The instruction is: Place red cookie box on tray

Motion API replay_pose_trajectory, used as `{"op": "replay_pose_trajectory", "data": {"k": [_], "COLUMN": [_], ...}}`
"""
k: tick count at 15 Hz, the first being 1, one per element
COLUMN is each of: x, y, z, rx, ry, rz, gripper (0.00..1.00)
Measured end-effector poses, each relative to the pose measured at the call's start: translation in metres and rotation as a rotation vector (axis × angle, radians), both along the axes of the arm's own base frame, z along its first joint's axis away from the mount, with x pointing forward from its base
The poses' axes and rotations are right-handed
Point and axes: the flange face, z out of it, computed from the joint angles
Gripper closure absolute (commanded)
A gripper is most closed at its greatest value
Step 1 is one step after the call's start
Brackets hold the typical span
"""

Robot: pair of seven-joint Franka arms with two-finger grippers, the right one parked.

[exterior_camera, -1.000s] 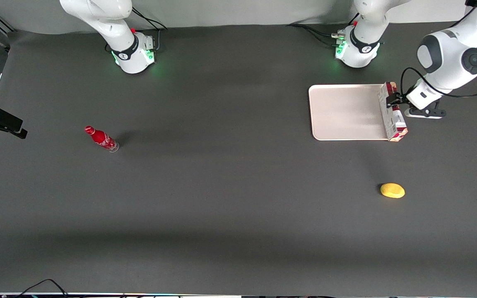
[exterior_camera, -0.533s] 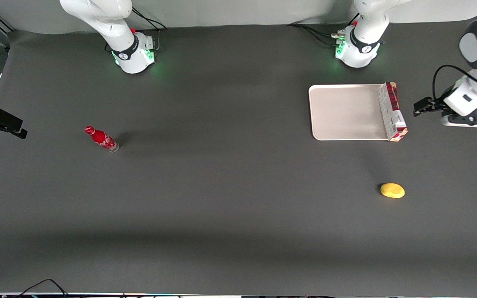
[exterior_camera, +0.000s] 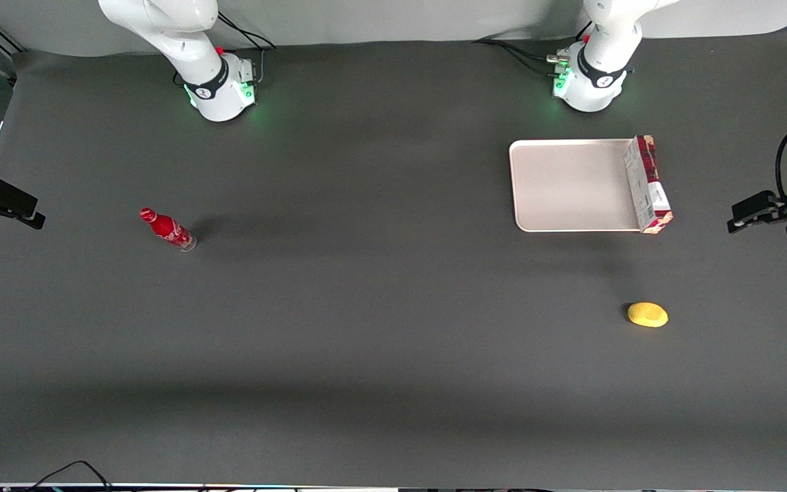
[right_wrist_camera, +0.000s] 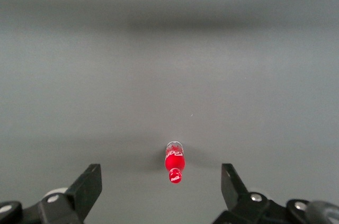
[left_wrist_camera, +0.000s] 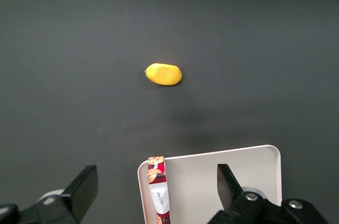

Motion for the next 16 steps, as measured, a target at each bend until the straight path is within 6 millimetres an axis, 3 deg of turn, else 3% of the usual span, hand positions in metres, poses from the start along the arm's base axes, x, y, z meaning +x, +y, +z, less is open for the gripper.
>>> {"op": "replay_pose_trajectory", "data": {"k": [3, 9, 16], "x": [0.008, -0.005, -0.040], "y": [-0.013, -0.071, -0.068], "z": [-0.004, 0.006, 0.050], "rx": [-0.010, 0.023, 0.051], "ry": [0.013, 0.112, 0.132], "rz": [-0.022, 0.041, 0.072], "gripper": [0.00, 0.00, 0.00]}}
